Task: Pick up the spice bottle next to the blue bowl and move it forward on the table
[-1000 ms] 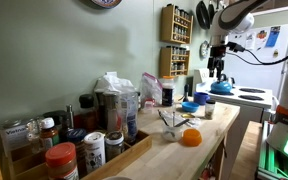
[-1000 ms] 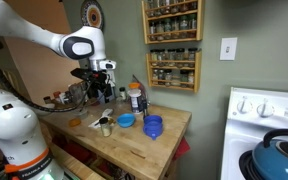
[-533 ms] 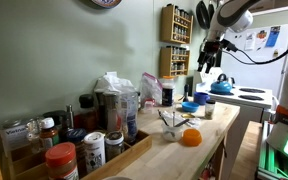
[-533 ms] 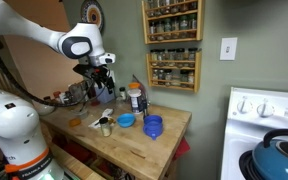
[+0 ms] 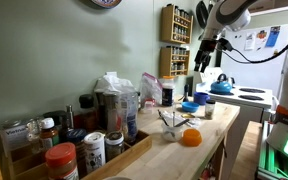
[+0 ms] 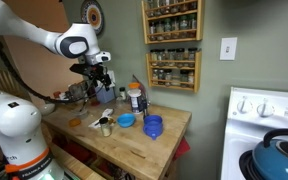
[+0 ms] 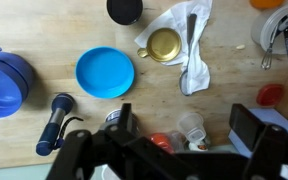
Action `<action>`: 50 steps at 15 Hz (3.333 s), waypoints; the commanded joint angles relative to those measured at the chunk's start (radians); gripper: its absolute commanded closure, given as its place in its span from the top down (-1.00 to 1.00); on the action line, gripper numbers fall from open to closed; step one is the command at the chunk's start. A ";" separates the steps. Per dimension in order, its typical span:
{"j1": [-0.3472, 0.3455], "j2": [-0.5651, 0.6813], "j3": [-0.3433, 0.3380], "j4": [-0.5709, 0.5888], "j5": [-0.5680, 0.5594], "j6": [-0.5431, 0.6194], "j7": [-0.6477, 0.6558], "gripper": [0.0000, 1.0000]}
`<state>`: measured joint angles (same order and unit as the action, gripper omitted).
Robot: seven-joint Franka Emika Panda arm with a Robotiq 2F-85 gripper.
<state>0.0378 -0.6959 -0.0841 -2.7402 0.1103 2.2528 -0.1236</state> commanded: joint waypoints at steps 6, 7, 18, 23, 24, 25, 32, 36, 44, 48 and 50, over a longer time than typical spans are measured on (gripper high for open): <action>0.010 0.029 0.040 -0.002 -0.034 -0.065 -0.006 1.00; 0.022 0.042 0.054 -0.007 -0.036 -0.073 -0.006 1.00; 0.076 0.062 0.108 -0.008 -0.050 -0.115 -0.028 1.00; -0.083 0.165 0.097 -0.008 -0.160 0.156 0.095 1.00; -0.128 0.181 0.110 -0.008 -0.210 0.167 0.134 1.00; -0.136 0.195 0.099 0.000 -0.199 0.117 0.161 1.00; -0.106 0.205 0.063 0.011 -0.161 0.067 0.108 1.00; -0.120 0.240 0.090 0.005 -0.191 0.068 0.155 1.00; -0.135 0.371 0.141 -0.008 -0.262 0.094 0.283 1.00; -0.140 0.430 0.147 -0.008 -0.349 0.071 0.337 1.00; -0.129 0.457 0.144 -0.009 -0.364 0.067 0.335 1.00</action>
<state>-0.0928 -0.2834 0.0517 -2.7499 -0.2121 2.3332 0.1857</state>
